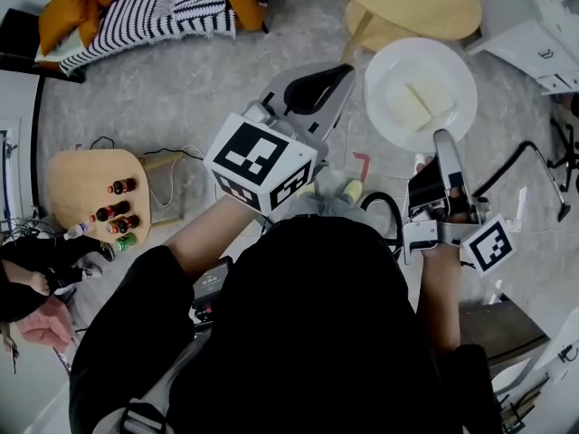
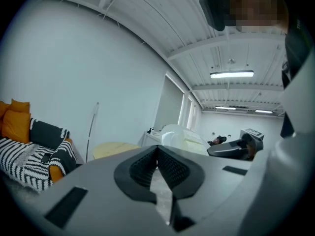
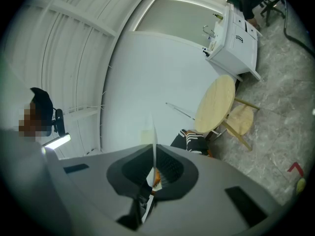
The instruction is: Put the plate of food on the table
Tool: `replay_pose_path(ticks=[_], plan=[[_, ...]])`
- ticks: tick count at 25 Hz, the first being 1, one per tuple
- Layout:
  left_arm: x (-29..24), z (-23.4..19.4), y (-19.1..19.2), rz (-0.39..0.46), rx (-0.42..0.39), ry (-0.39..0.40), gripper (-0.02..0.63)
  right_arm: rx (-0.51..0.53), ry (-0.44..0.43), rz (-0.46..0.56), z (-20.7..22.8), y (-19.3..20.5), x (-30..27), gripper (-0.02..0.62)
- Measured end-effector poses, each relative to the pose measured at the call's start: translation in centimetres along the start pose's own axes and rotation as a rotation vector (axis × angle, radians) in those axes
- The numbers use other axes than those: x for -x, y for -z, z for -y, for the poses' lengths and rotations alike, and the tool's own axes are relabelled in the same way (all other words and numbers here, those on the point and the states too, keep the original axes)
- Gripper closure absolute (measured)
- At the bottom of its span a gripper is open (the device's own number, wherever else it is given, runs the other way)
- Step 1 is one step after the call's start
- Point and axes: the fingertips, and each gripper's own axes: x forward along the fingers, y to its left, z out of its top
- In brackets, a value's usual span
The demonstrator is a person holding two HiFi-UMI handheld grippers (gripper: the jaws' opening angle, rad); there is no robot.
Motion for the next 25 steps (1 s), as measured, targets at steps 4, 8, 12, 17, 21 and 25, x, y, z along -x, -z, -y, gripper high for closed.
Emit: replay_pose_path(ticks=[4, 8, 12, 17, 21, 25], plan=[[1.0, -1.3, -0.3, 0.008, 0.004, 0.009, 0.598, 0.016, 0.006, 0.003, -0.8, 1.2, -1.1, 0.577], [2.0, -2.3, -0.4, 0.010, 0.009, 0.016, 0.598, 0.029, 0.013, 0.005, -1.4, 2.2, -1.7, 0.577], [2.9, -3.2, -0.4, -0.008, 0.014, 0.007, 0.598, 0.033, 0.023, 0.021, -2.4, 2.9, -2.3, 0.577], [3.2, -4.4, -0.7, -0.016, -0.016, 0.001, 0.598, 0.045, 0.022, 0.035, -3.0, 3.4, -3.2, 0.577], [3.1, -4.4, -0.7, -0.013, -0.024, 0.006, 0.598, 0.048, 0.023, 0.048, -2.9, 3.3, -3.2, 0.577], [3.1, -4.5, -0.6, -0.007, -0.029, 0.010, 0.598, 0.059, 0.016, 0.060, -2.8, 3.2, -3.2, 0.577]])
